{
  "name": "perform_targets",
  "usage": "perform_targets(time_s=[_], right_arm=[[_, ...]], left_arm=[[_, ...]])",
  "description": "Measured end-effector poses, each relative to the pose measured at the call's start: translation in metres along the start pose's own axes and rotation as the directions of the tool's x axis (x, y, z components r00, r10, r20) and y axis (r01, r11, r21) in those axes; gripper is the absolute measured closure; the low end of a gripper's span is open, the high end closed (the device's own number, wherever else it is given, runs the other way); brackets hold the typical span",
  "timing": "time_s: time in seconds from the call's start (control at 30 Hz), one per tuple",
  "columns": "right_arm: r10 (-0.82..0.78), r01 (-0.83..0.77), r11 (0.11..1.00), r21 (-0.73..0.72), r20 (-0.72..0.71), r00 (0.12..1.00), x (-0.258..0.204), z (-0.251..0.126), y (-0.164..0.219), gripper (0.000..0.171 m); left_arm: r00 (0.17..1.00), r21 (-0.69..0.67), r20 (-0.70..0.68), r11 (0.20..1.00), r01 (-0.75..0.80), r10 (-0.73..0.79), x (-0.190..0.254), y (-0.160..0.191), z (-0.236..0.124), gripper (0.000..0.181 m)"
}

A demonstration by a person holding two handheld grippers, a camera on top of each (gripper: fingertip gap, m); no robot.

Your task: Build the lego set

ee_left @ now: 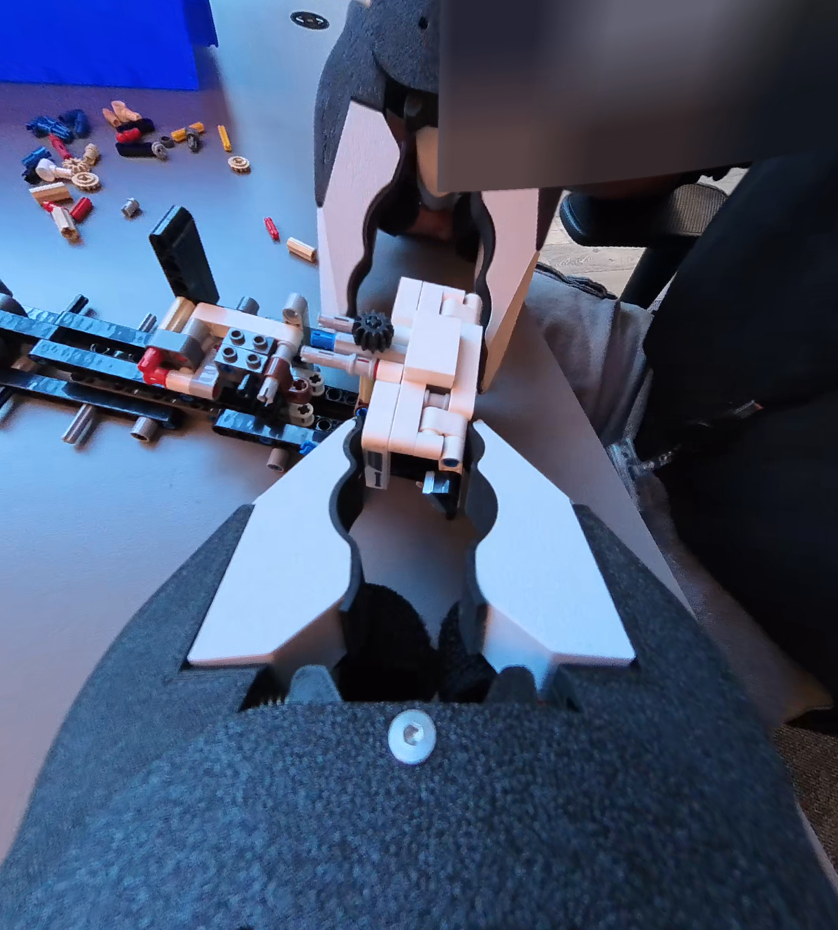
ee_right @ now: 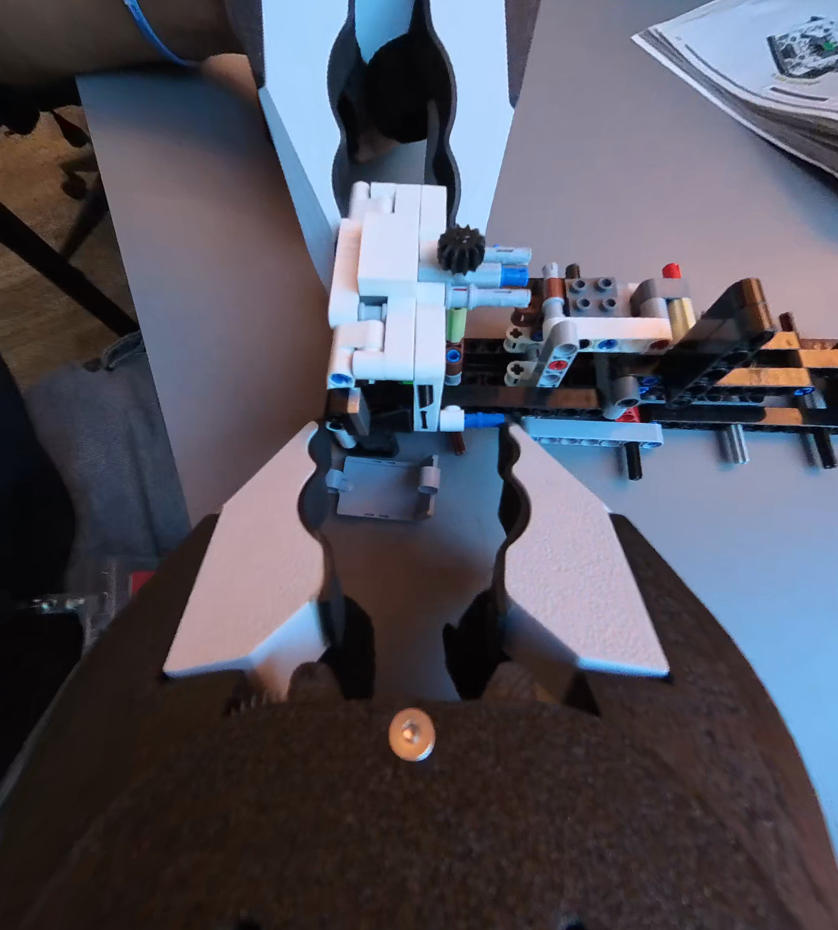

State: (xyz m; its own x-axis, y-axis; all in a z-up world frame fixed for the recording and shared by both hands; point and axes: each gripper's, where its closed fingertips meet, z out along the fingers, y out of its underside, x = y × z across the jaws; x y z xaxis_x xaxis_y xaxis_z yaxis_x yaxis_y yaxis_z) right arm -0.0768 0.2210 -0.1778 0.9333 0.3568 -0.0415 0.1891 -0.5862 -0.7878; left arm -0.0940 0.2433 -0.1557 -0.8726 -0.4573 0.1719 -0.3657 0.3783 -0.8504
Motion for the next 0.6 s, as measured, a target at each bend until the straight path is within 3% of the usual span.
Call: perform_targets(time_s=[0.37, 0.43, 0.6], right_arm=[[0.053, -0.054, 0.998, 0.022, 0.031, 0.998, -0.0003, -0.0011, -0.0027, 0.105], [0.05, -0.05, 0.998, 0.025, 0.004, 0.999, 0.0035, -0.0008, -0.0033, 0.097], [0.028, -0.028, 0.999, 0.025, 0.017, 0.999, 0.0003, -0.0009, -0.0036, 0.105]], left_arm=[[1.0, 0.003, 0.01, 1.0, 0.008, -0.008, -0.0003, -0.0007, 0.0012, 0.144], [1.0, 0.002, 0.01, 1.0, 0.007, -0.007, -0.0001, -0.0007, 0.0013, 0.144], [1.0, 0.003, 0.012, 1.0, 0.008, -0.008, -0.0003, -0.001, 0.0015, 0.144]])
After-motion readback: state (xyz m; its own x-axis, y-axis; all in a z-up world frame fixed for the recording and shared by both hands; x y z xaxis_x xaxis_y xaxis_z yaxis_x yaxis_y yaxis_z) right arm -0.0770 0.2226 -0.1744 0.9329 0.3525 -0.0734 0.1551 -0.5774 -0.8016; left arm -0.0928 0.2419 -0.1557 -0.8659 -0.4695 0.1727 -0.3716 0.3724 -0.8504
